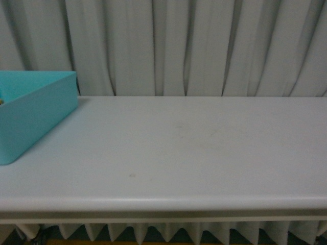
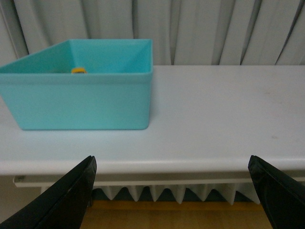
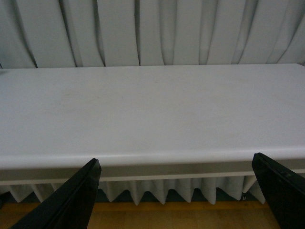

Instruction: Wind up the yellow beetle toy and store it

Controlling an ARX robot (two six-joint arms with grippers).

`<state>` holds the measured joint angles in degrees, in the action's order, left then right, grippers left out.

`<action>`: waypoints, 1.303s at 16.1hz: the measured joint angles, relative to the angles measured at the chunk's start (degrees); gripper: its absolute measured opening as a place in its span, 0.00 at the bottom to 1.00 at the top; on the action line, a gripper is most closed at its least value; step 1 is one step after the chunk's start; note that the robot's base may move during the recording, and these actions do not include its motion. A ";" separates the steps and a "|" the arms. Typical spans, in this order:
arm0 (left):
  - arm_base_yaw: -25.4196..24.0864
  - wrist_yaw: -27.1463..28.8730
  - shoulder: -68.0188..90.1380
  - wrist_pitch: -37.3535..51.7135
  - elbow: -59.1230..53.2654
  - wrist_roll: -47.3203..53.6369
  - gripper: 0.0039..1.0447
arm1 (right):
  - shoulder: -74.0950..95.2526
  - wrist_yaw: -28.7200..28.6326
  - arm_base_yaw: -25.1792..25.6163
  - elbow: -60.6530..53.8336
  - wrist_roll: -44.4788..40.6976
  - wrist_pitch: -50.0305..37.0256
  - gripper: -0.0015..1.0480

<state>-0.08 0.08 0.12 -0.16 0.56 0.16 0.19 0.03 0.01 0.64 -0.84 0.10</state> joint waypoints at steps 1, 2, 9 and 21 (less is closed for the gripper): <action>0.00 -0.04 0.00 -0.02 0.00 0.02 0.94 | 0.02 -0.02 0.00 0.00 0.00 0.09 0.94; 0.00 -0.09 0.00 -0.11 0.00 0.02 0.94 | 0.00 -0.07 0.00 0.00 0.04 0.11 0.94; 0.00 -0.07 0.00 0.02 0.00 0.02 0.94 | 0.00 0.02 0.00 0.00 0.02 0.15 0.94; 0.00 -0.07 0.00 -0.07 0.00 0.02 0.94 | 0.00 0.00 0.00 0.00 0.02 0.17 0.94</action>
<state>-0.08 0.01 0.12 -0.23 0.56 0.19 0.19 0.03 0.01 0.64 -0.82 0.27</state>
